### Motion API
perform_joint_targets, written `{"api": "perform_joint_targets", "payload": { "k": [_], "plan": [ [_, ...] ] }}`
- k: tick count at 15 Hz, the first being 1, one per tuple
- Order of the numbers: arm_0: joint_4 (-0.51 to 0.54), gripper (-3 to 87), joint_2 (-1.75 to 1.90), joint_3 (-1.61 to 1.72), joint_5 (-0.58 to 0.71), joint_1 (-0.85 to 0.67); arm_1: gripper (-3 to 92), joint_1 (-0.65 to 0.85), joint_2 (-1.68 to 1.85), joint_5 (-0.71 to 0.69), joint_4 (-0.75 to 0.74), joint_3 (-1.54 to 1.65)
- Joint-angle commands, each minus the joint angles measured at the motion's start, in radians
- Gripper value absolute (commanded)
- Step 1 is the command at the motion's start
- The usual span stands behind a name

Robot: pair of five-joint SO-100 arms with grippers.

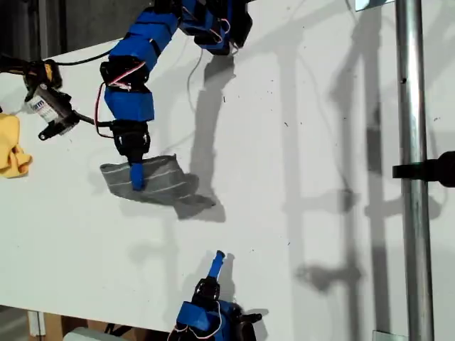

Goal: Grasp corners of a towel and fold twice.

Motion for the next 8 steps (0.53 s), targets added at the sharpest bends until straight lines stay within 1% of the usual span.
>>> {"api": "perform_joint_targets", "payload": {
  "k": [1, 3, 4, 5, 7, 8],
  "plan": [
    [-0.005, 18.1, 0.006, -0.037, 0.002, -0.017, -0.1, -0.054, 0.224, -0.095, -0.213, 0.046],
    [-0.012, 18.1, 0.006, -0.037, 0.002, -0.018, -0.1, -0.055, 0.368, -0.114, -0.221, 0.133],
    [-0.012, 18.1, 0.006, -0.038, 0.0, -0.017, -0.1, -0.032, 0.469, -0.071, -0.215, 0.276],
    [-0.006, 18.1, 0.006, -0.038, -0.003, -0.014, -0.1, -0.012, 0.598, 0.0, -0.239, 0.479],
    [-0.009, 18.1, 0.006, -0.032, -0.003, -0.014, -0.1, 0.012, 0.887, 0.147, -0.345, 0.916],
    [-0.015, 18.1, 0.006, -0.029, 0.002, -0.018, -0.1, 0.014, 0.982, 0.201, -0.39, 1.057]
  ]
}}
